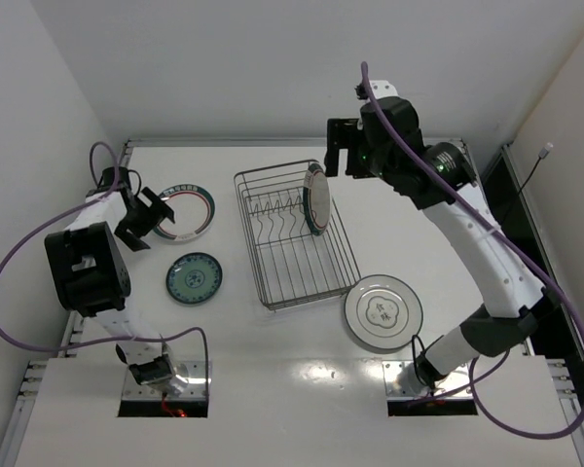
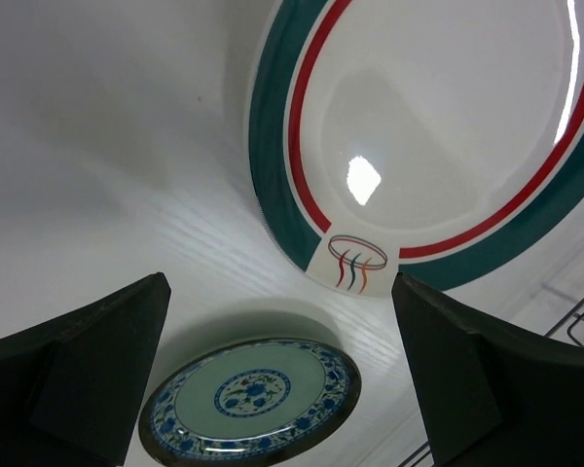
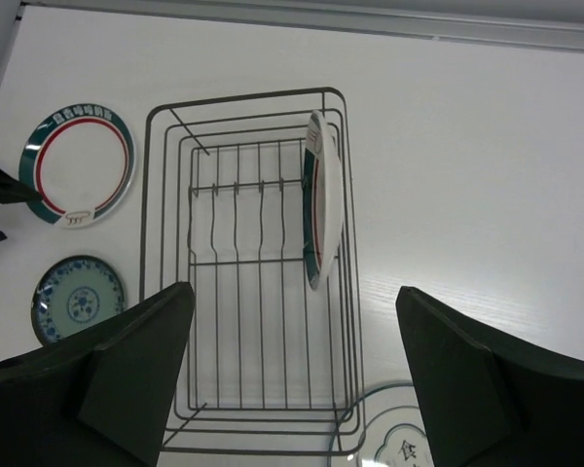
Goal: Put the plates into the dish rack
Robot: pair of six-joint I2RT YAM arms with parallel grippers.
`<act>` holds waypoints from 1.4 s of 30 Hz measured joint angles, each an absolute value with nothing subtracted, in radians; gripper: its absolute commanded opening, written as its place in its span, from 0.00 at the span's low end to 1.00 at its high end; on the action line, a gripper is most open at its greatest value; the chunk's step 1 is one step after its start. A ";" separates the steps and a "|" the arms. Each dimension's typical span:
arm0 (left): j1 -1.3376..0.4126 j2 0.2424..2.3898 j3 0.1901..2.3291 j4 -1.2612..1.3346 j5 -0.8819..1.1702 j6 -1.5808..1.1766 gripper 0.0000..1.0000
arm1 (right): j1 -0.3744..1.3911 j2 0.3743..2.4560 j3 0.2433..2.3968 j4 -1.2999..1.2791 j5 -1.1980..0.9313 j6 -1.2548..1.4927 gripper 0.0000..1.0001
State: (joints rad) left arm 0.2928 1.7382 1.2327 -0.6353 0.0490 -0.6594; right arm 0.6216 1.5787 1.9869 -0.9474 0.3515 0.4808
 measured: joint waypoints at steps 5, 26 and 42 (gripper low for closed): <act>0.333 1.795 1.218 -0.586 0.117 -0.679 0.92 | 0.601 1.522 1.912 -0.953 0.360 0.470 0.84; 0.422 1.915 1.084 -0.250 0.420 -0.886 0.04 | 0.552 1.503 1.904 -0.982 0.402 0.425 0.85; 0.461 1.705 1.055 -0.084 0.676 -1.027 0.00 | 0.484 1.534 1.899 -0.943 0.112 0.430 0.90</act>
